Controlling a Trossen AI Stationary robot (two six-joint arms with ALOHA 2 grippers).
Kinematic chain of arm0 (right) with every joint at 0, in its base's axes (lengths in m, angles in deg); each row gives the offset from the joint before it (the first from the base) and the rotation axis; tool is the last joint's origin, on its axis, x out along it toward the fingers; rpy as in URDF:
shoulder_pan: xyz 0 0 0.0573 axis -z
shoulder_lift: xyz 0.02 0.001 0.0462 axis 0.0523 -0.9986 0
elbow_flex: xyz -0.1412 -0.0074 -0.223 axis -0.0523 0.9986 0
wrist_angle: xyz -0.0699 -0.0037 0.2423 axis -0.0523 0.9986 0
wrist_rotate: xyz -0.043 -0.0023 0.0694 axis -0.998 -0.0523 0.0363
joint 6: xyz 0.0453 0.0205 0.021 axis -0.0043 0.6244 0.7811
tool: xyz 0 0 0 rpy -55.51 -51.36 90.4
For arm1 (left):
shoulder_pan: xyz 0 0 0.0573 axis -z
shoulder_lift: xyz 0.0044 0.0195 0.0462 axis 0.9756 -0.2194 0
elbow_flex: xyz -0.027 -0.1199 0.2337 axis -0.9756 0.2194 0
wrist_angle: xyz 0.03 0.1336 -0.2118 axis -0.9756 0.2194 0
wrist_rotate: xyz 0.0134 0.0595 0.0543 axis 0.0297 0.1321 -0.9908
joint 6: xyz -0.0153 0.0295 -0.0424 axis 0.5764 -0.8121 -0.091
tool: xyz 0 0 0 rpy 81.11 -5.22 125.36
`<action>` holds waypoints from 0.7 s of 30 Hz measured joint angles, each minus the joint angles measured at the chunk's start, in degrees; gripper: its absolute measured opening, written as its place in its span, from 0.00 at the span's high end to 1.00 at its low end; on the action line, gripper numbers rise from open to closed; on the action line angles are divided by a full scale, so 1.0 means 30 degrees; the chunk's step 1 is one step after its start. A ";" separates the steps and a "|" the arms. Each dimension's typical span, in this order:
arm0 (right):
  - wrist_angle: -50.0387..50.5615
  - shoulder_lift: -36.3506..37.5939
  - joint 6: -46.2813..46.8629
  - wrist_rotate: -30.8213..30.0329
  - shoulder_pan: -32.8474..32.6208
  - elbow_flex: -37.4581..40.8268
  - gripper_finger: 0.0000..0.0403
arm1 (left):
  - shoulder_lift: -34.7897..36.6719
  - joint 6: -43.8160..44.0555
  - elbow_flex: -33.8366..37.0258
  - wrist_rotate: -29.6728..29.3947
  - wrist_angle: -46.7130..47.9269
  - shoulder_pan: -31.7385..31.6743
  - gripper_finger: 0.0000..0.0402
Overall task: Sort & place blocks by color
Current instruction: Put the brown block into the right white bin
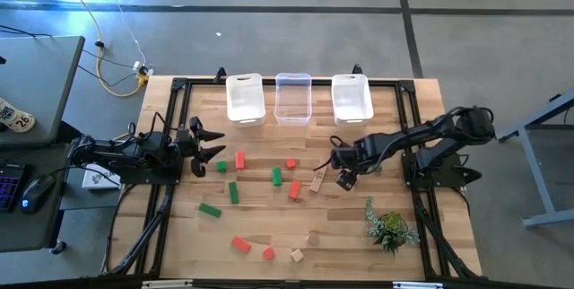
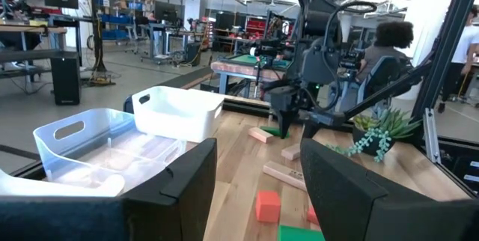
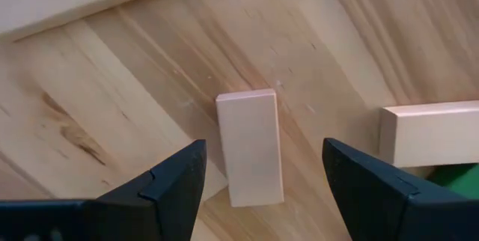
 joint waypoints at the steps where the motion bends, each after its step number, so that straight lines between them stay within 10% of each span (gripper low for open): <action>1: -0.0061 -0.0102 0.0003 -0.0003 0.0000 0.0000 0.37 | 0.0001 0.0000 0.0001 0.0000 0.0000 -0.0002 0.54; 14: -0.0600 -0.2412 0.0409 0.0608 -0.0292 -0.0087 0.38 | 0.0002 0.0006 0.0000 0.0000 0.0000 -0.0002 0.54; 21: -0.0809 -0.2751 0.1776 0.0848 -0.0632 -0.0107 0.63 | -0.0004 0.0868 0.0000 -0.0002 0.0000 0.0002 0.54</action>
